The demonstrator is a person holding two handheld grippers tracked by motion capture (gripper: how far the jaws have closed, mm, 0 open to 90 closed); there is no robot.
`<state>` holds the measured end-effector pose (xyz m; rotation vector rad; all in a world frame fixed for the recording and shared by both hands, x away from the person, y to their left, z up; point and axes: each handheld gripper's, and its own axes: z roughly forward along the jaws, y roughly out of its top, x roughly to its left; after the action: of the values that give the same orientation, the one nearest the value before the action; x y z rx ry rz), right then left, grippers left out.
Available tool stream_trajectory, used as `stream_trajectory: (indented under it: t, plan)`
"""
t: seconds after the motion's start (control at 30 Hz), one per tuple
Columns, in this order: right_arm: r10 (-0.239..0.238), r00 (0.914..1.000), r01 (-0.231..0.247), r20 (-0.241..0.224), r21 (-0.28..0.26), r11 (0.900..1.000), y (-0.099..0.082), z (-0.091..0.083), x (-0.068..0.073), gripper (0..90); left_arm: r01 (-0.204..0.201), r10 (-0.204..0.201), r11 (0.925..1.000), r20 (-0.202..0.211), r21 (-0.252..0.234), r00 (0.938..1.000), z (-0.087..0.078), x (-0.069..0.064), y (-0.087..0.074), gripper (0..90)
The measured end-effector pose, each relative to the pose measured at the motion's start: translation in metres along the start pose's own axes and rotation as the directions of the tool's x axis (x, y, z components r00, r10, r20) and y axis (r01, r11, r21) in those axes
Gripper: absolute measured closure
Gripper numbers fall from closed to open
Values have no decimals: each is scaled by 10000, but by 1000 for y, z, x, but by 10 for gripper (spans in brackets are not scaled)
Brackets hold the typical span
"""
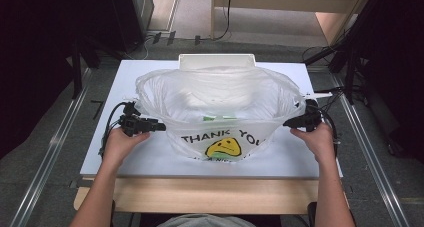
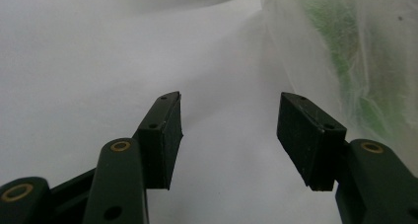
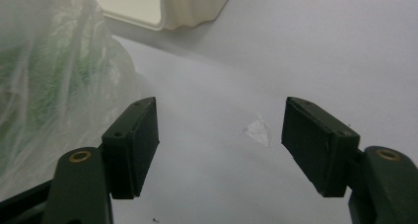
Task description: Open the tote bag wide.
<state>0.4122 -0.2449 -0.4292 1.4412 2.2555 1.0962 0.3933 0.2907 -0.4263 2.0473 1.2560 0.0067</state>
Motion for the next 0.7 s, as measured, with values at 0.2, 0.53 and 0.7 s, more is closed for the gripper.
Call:
stream_trajectory:
  t: [0.2,0.53,0.7]
  plan:
    - [-137,9995,134,-299,-102,9999,2,-5,0,348,-338,340,9991,64,-274,9994,-2,-5,2,385]
    - [-79,9979,75,-642,-65,10000,6,-5,0,368,-499,501,9983,51,-304,9987,-6,-9,2,374]
    - [-131,9976,130,-685,-20,9999,6,-4,0,368,-438,437,9983,-37,-385,9990,-7,-12,3,404]
